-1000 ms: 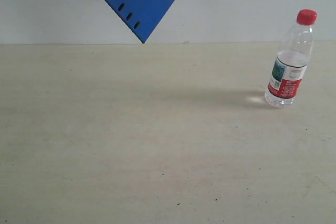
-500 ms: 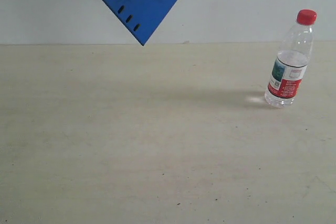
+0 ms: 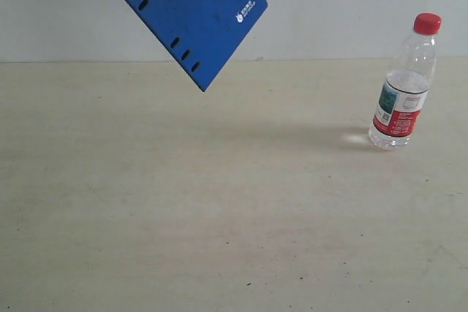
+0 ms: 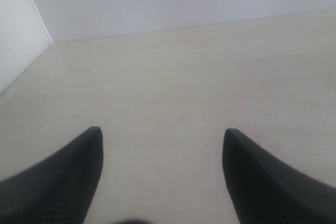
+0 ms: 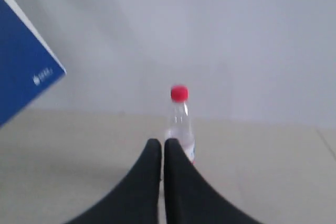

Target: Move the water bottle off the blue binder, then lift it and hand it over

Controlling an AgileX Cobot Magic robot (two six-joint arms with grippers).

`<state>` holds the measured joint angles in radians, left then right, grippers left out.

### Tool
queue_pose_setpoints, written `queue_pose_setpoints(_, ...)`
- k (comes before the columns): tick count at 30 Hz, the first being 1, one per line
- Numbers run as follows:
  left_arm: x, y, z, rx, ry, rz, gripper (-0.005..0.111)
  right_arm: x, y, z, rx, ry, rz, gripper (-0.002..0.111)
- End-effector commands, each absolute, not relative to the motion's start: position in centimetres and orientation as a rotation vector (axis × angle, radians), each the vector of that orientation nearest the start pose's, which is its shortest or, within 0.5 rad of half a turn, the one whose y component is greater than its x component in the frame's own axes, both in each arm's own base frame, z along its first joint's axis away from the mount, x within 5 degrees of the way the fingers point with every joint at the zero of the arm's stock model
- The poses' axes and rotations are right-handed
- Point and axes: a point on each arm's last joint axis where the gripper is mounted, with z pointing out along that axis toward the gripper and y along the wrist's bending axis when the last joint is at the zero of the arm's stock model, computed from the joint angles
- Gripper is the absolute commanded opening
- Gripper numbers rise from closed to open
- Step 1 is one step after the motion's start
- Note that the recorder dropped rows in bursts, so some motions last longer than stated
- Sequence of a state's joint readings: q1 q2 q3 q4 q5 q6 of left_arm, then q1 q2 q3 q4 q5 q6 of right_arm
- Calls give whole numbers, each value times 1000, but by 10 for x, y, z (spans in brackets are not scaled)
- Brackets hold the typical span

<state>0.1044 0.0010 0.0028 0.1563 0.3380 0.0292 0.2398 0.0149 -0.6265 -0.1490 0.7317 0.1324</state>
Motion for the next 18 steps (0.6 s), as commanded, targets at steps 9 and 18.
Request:
queue_pose_setpoints(9, 53, 10, 184, 22, 1815, 243, 62, 28, -3, 278, -143, 1651, -40, 0)
queue_pose_setpoints(18, 53, 10, 184, 22, 1815, 243, 62, 55, -7, 197, 8, 1693, -139, 0)
